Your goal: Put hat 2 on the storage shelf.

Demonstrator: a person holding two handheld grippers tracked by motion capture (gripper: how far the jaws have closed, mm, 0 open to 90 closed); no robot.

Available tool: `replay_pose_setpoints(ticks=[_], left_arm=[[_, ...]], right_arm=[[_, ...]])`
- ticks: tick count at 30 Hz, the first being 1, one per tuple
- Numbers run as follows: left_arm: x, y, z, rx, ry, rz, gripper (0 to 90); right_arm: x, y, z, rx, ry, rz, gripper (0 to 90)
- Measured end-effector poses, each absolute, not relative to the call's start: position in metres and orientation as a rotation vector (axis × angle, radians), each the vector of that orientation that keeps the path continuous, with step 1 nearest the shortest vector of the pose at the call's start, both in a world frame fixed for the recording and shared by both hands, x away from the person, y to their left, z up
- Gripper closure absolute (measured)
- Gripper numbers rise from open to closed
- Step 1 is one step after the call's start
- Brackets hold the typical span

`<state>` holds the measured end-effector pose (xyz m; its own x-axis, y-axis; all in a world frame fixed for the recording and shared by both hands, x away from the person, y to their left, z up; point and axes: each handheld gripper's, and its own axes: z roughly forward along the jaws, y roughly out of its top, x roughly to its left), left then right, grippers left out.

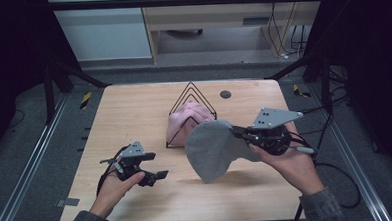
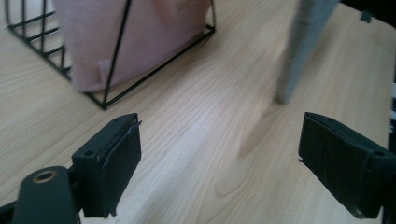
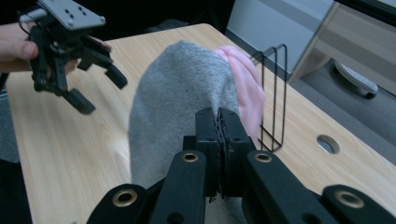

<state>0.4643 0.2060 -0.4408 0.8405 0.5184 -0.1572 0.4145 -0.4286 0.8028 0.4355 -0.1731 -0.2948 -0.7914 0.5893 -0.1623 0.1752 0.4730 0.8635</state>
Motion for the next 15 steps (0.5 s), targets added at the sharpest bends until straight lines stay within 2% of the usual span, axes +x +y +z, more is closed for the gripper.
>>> replay_pose_setpoints(ticks=[15], left_arm=[[0.452, 0.181, -0.427, 2.019, 0.572, 0.093, 12.7]], right_arm=[[0.442, -0.122, -0.278, 0.538, 2.325, 1.279, 88.6]])
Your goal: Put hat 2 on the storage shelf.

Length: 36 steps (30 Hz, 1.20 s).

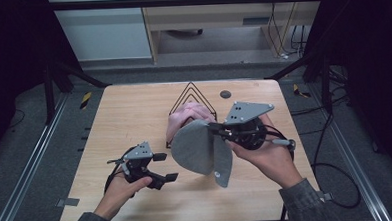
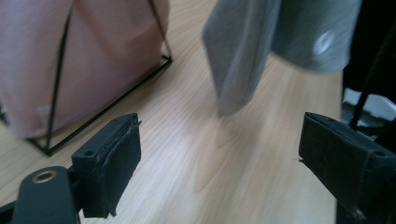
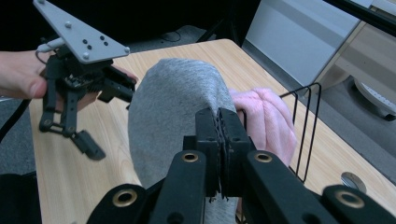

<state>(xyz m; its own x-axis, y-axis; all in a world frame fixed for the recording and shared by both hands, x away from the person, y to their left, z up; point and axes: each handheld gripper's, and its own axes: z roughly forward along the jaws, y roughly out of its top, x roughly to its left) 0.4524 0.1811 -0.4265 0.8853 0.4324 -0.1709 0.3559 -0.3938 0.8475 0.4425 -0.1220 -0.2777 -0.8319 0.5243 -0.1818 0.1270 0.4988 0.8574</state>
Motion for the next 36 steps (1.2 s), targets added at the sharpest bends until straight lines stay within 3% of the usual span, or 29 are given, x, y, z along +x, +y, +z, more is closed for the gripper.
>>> replay_pose_setpoints(ticks=[4, 9, 11, 12, 14, 15, 16, 18, 19, 26, 36], left_arm=[[0.446, 0.171, -0.421, 2.002, 0.553, 0.094, 14.7], [0.448, 0.163, -0.426, 2.024, 0.571, 0.102, 25.1], [0.449, 0.161, -0.428, 2.037, 0.576, 0.095, 38.2], [0.45, 0.16, -0.428, 2.045, 0.568, 0.093, 38.2], [0.452, 0.159, -0.428, 2.039, 0.573, 0.085, 49.8], [0.454, 0.158, -0.427, 2.028, 0.571, 0.07, 62.3], [0.456, 0.156, -0.426, 2.034, 0.564, 0.074, 62.3], [0.458, 0.153, -0.421, 2.068, 0.542, 0.114, 79.1], [0.458, 0.154, -0.418, 2.069, 0.535, 0.118, 82.7], [0.463, 0.168, -0.389, 2.075, 0.551, 0.17, 86.1], [0.481, 0.175, -0.306, 2.174, 0.509, 0.303, 86.2]], right_arm=[[0.443, -0.113, -0.276, 0.53, 2.331, 1.288, 88.6], [0.445, -0.11, -0.275, 0.537, 2.326, 1.312, 88.6], [0.446, -0.109, -0.275, 0.536, 2.326, 1.311, 88.5], [0.446, -0.11, -0.275, 0.536, 2.327, 1.311, 88.6], [0.447, -0.11, -0.275, 0.541, 2.329, 1.306, 88.6], [0.448, -0.11, -0.277, 0.541, 2.333, 1.304, 88.5], [0.448, -0.11, -0.277, 0.541, 2.333, 1.304, 88.5], [0.451, -0.112, -0.281, 0.557, 2.337, 1.292, 88.5], [0.451, -0.114, -0.282, 0.566, 2.335, 1.289, 88.5], [0.457, -0.129, -0.284, 0.623, 2.311, 1.299, 88.5], [0.469, -0.141, -0.263, 0.661, 2.227, 1.343, 88.5]])
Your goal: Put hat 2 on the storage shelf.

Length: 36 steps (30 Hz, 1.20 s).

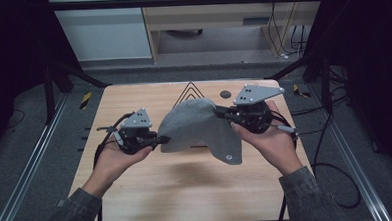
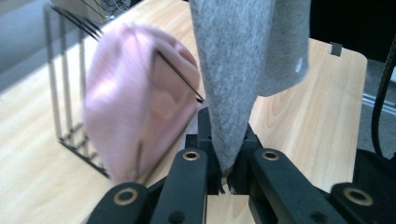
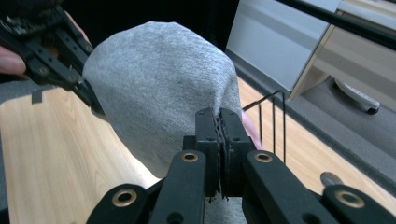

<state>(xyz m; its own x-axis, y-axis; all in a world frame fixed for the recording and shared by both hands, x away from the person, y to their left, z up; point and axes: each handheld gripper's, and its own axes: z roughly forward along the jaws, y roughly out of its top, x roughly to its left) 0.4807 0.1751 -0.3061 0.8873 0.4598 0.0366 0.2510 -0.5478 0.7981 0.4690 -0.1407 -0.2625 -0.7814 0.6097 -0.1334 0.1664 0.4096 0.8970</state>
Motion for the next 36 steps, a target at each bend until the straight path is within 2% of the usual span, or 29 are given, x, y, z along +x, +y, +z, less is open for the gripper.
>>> replay_pose_setpoints(ticks=[9, 19, 30, 36], left_arm=[[0.499, 0.17, -0.259, 2.231, 0.478, 0.357, 86.2], [0.515, 0.162, -0.239, 2.205, 0.5, 0.412, 86.1], [0.547, 0.156, -0.204, 2.107, 0.559, 0.546, 86.2], [0.564, 0.149, -0.205, 2.109, 0.583, 0.581, 86.2]], right_arm=[[0.48, -0.146, -0.235, 0.647, 2.204, 1.342, 88.4], [0.497, -0.15, -0.215, 0.654, 2.136, 1.341, 88.4], [0.537, -0.151, -0.197, 0.68, 2.034, 1.36, 88.4], [0.567, -0.152, -0.2, 0.728, 2.004, 1.373, 88.4]])
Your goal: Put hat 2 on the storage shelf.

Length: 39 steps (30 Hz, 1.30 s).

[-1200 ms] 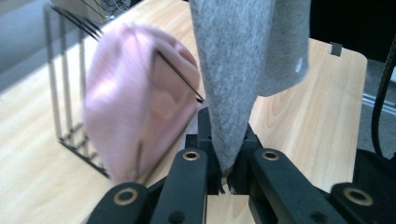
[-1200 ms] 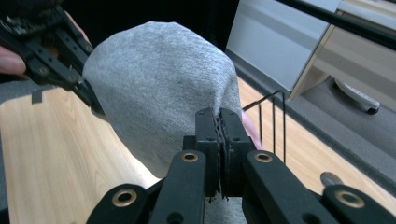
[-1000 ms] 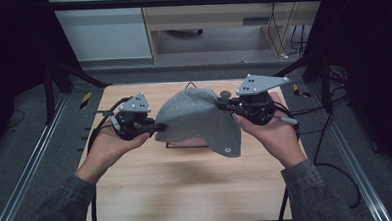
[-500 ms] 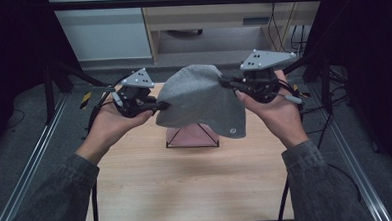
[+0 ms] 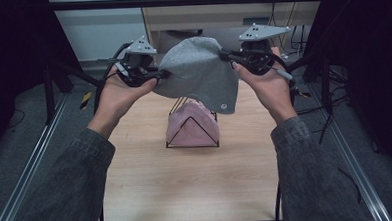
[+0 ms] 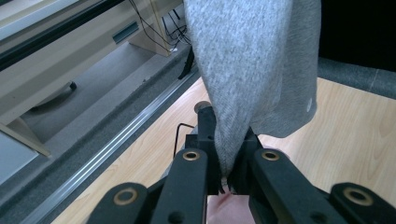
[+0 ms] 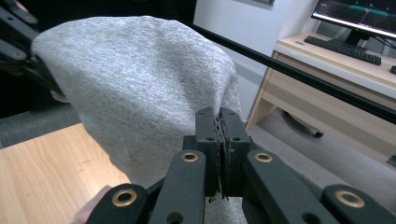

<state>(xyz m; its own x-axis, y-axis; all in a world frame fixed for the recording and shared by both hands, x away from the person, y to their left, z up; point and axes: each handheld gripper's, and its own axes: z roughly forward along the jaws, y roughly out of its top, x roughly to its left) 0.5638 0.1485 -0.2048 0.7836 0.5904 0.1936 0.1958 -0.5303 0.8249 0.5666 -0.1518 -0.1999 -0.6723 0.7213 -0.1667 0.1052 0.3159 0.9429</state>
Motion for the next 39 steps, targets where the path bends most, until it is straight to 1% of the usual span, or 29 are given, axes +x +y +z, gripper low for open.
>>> replay_pose_setpoints(ticks=[6, 12, 18, 24, 26, 39], left_arm=[[0.575, 0.146, -0.218, 2.132, 0.609, 0.601, 86.2], [0.587, 0.151, -0.231, 2.112, 0.641, 0.592, 86.2], [0.599, 0.154, -0.248, 2.095, 0.693, 0.576, 86.2], [0.603, 0.158, -0.265, 2.094, 0.715, 0.549, 86.1], [0.607, 0.157, -0.276, 2.103, 0.73, 0.538, 86.1], [0.61, 0.162, -0.306, 2.125, 0.774, 0.518, 86.1]], right_arm=[[0.585, -0.148, -0.209, 0.752, 2.026, 1.332, 88.3], [0.599, -0.143, -0.216, 0.758, 2.047, 1.313, 88.3], [0.614, -0.133, -0.232, 0.761, 2.066, 1.275, 88.2], [0.62, -0.129, -0.243, 0.768, 2.083, 1.264, 88.1], [0.621, -0.126, -0.249, 0.767, 2.089, 1.249, 88.1], [0.623, -0.121, -0.284, 0.809, 2.11, 1.239, 88.2]])
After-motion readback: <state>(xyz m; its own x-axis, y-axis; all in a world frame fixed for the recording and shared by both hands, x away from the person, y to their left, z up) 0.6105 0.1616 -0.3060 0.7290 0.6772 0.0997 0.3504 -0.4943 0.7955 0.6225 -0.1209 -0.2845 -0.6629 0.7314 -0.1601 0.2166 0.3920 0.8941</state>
